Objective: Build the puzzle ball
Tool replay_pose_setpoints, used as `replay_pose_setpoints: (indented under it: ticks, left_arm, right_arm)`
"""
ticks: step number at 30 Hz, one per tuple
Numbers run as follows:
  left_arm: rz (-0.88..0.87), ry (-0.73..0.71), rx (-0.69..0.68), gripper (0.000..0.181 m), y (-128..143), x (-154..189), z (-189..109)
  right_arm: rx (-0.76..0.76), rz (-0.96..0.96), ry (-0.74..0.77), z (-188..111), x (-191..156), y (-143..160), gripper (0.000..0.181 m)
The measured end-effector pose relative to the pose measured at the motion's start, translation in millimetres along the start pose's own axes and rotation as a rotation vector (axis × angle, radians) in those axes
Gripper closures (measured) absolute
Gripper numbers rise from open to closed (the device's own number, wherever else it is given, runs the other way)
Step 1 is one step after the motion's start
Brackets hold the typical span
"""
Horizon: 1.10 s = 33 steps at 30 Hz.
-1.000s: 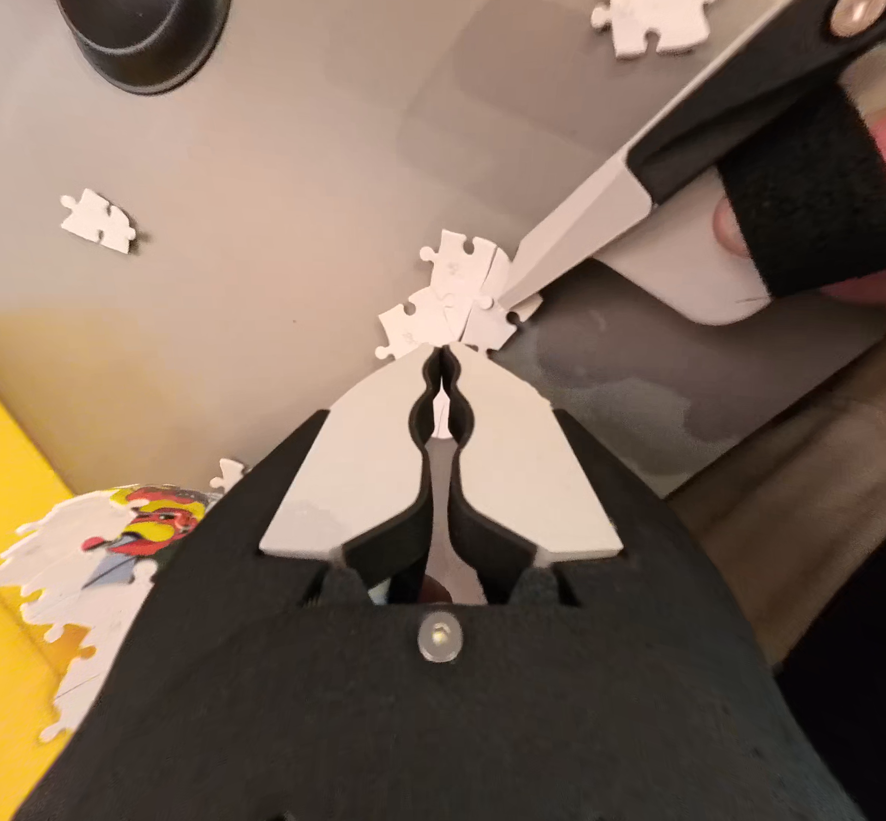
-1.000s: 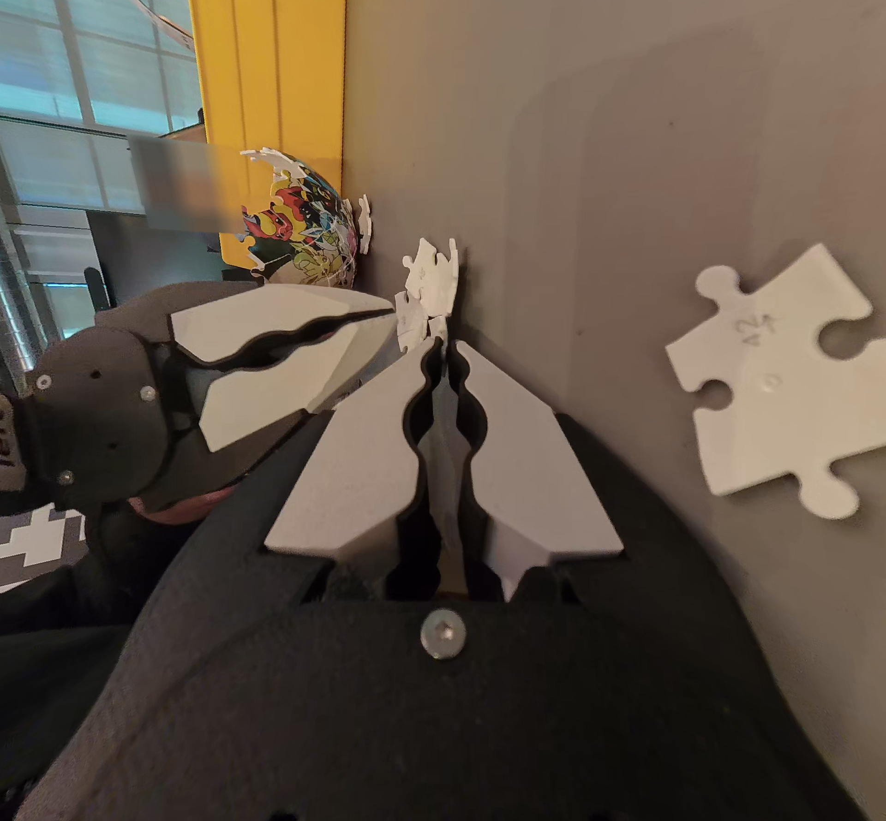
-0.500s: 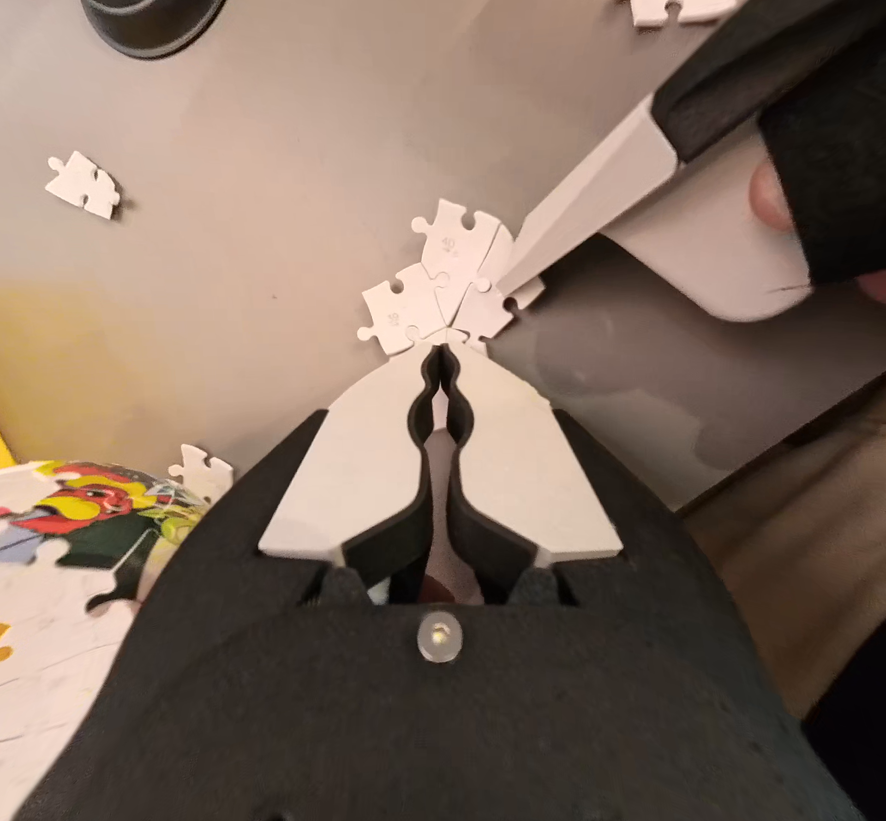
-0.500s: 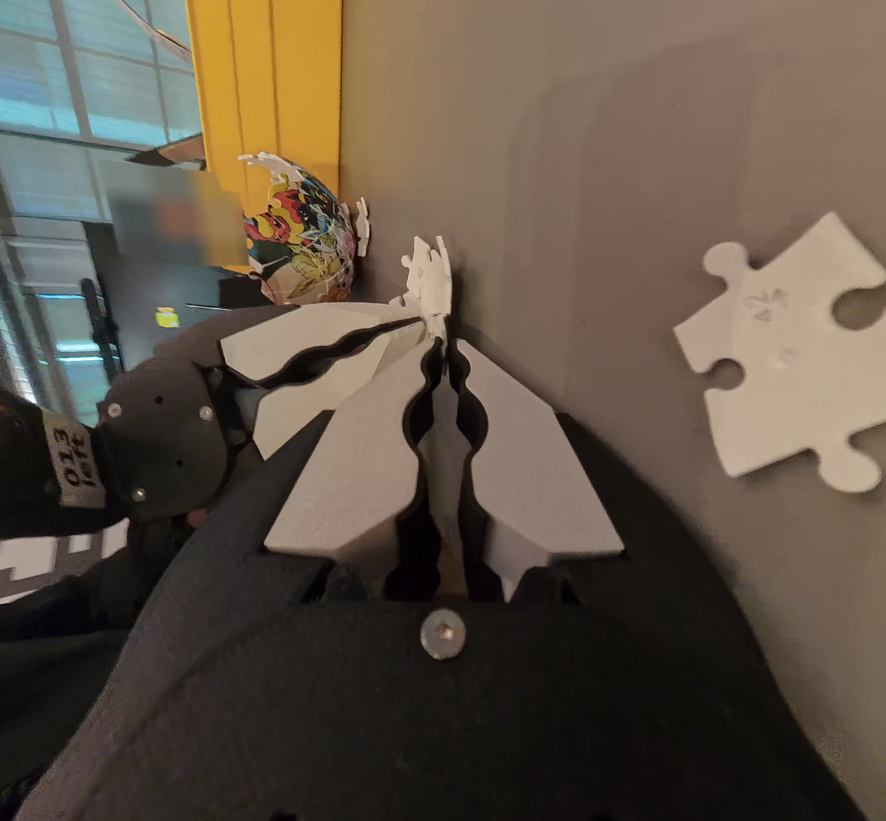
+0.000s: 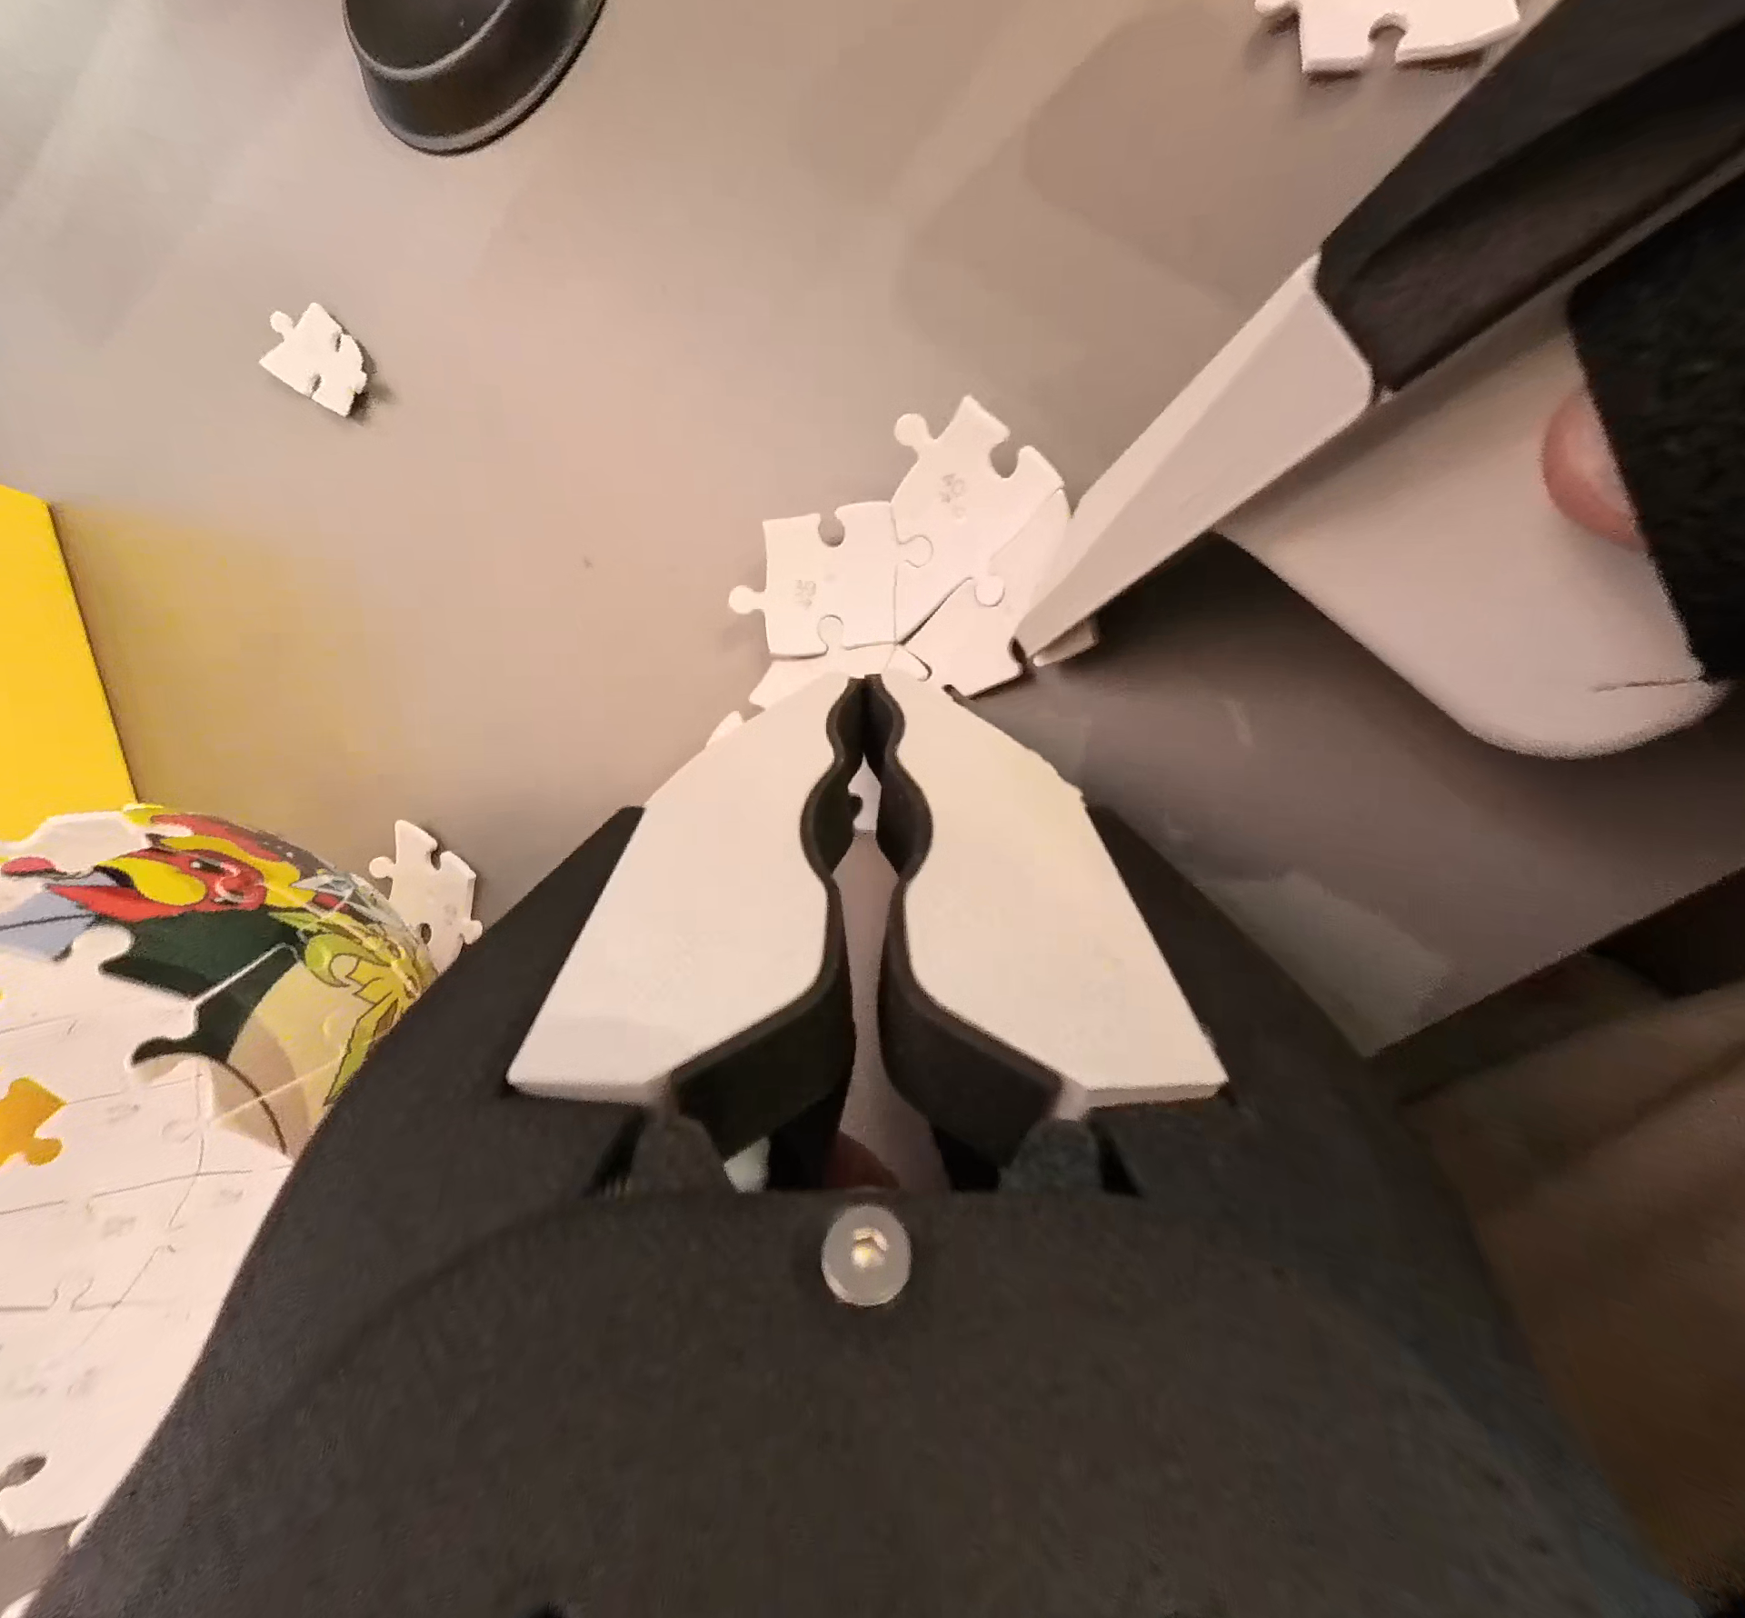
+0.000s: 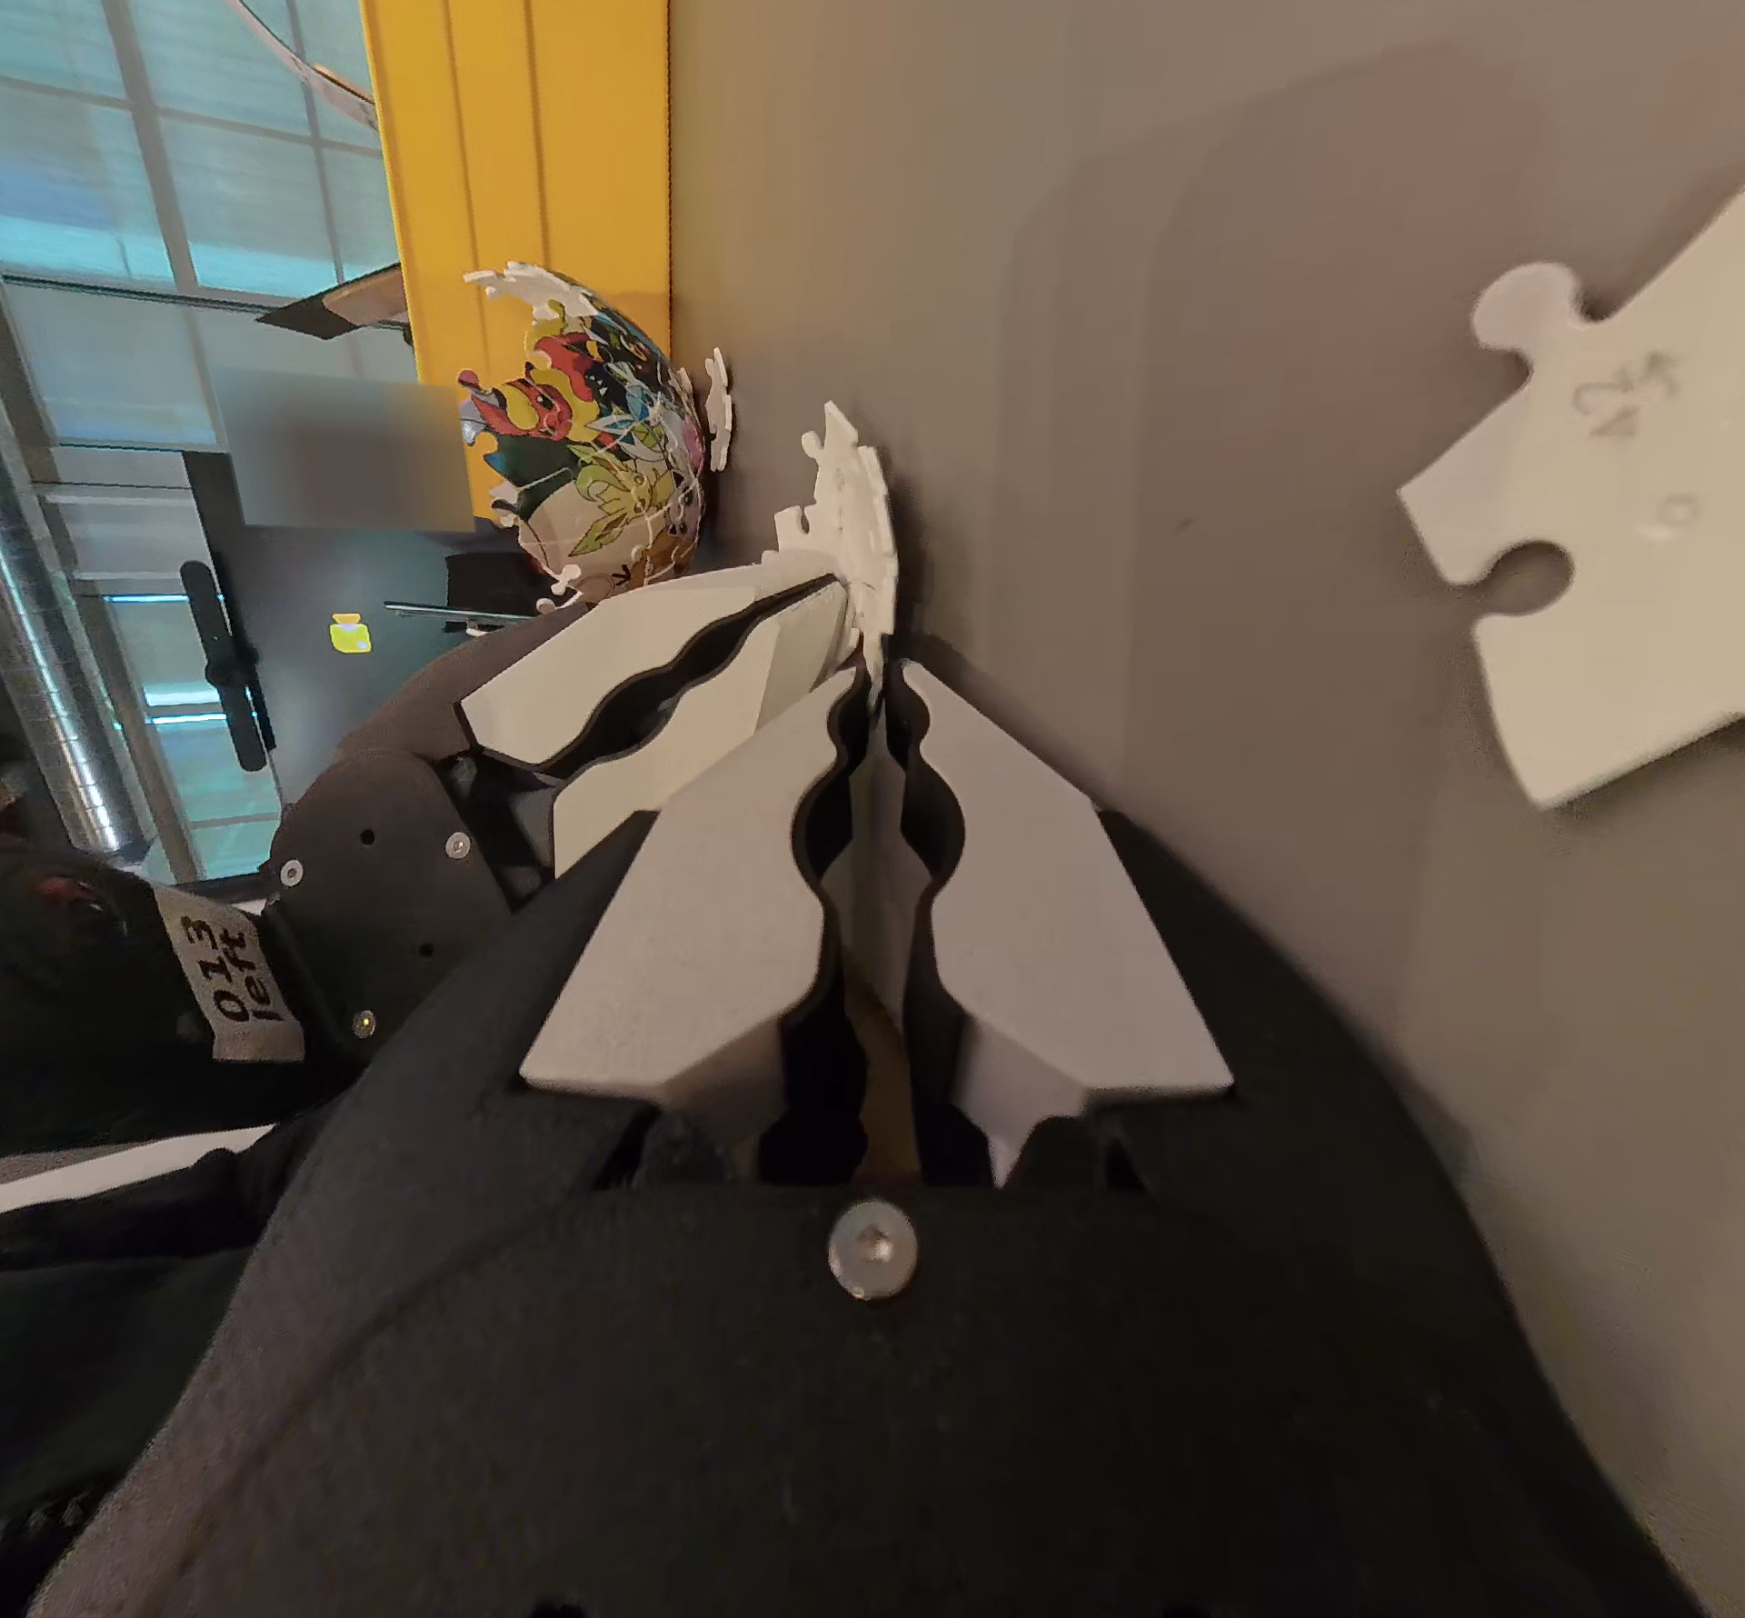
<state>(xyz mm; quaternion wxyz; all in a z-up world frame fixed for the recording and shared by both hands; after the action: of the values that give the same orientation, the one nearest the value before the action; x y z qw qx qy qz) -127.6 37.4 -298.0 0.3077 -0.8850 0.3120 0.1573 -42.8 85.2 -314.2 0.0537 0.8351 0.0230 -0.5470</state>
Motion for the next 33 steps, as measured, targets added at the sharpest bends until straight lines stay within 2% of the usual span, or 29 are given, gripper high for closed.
replay_pose_setpoints:
  ticks: [2, 5, 10, 16, 23, 25, 27, 33]
  left_arm:
    - [0.026, -0.021, 0.013, 0.181, 0.8, 1.2, 0.0]
    - [0.014, 0.033, 0.035, 0.181, 2.2, -4.1, 0.5]
    - [0.004, 0.054, 0.008, 0.181, 5.9, -11.0, -3.6]
    - [0.047, 0.087, -0.003, 0.181, 8.1, -2.8, -10.8]
    - [0.078, 0.027, 0.025, 0.181, 9.9, 4.2, -9.5]
    - [0.024, 0.072, 0.039, 0.181, 8.1, 4.6, -10.0]
    - [0.066, 0.051, 0.028, 0.181, 5.7, 6.7, -9.8]
    - [0.004, 0.133, -0.001, 0.181, 4.2, -0.5, -8.2]
  right_arm:
    - [0.000, -0.004, -0.001, 0.6, -0.2, 1.2, 0.178]
    - [0.001, -0.013, -0.009, 0.6, 0.2, -0.2, 0.179]
    - [-0.008, -0.009, -0.014, 1.5, 0.3, 0.6, 0.180]
    - [-0.012, -0.009, -0.016, 2.1, 0.2, 0.5, 0.180]
    - [-0.015, -0.011, -0.004, 3.9, -1.1, 2.4, 0.179]
    - [-0.019, -0.024, 0.000, 4.0, -1.1, 3.3, 0.179]
    - [-0.022, -0.025, 0.001, 4.3, -1.2, 3.3, 0.179]
    - [-0.025, -0.053, 0.011, 5.1, -1.9, 3.3, 0.179]
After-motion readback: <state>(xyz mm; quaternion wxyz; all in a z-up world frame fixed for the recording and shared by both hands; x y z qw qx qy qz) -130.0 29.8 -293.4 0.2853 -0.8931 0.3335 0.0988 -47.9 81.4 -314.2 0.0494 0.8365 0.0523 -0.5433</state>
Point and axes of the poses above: each gripper's, where its closed fingertips meet, z out along the fingers, y out of its underside, x = y × z across the jaws, the point moved 7 cm from there along -z, back along the fingers, and after that the axes turned 13 degrees about z, right-handed, at the moved point
